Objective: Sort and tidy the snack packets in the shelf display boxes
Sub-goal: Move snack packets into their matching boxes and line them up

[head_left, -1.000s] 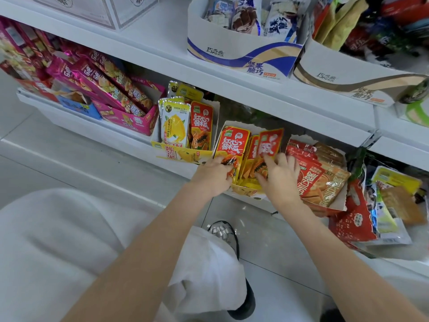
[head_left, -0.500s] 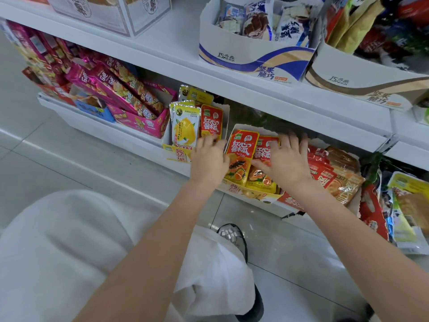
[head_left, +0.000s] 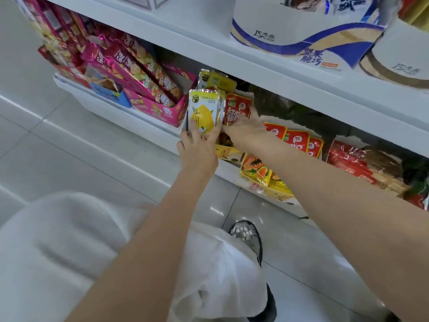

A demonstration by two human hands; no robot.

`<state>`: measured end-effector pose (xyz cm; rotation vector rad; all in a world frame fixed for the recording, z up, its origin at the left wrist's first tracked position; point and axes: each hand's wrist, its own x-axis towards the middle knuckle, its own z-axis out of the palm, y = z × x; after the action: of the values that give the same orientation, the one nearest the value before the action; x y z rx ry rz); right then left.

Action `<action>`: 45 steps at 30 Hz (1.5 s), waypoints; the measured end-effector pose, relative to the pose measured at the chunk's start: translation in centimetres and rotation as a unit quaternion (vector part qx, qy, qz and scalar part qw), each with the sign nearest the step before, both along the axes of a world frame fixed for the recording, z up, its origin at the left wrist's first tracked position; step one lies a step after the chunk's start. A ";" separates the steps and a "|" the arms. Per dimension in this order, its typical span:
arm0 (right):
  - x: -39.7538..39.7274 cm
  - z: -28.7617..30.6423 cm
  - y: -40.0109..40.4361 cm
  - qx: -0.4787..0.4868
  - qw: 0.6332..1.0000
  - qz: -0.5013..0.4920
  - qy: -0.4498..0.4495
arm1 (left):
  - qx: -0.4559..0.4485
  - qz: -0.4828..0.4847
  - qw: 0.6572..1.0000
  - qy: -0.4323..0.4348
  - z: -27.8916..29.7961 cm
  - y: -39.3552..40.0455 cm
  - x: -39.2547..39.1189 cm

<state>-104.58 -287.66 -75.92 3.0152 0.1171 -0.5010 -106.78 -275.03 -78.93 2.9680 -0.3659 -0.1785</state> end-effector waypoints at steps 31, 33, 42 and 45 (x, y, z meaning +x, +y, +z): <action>-8.7 -0.9 -5.1 0.063 0.988 -0.140 0.007 | -0.046 -0.095 0.994 0.009 1.0 1.2 6.2; -8.0 0.1 -4.7 0.018 0.991 -0.123 -0.056 | -0.070 -0.089 0.994 0.007 0.4 1.4 6.1; 2.6 -0.4 3.0 0.388 0.854 -0.346 -0.043 | -0.185 -0.043 0.981 -0.029 1.3 3.4 4.4; 2.8 -1.4 2.9 0.410 0.834 -0.369 -0.002 | -0.204 -0.029 0.978 -0.029 1.1 3.8 3.6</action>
<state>-101.83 -284.77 -77.29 3.8057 -1.1800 -0.5965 -103.14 -271.22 -77.81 2.5622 -0.4371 -0.0177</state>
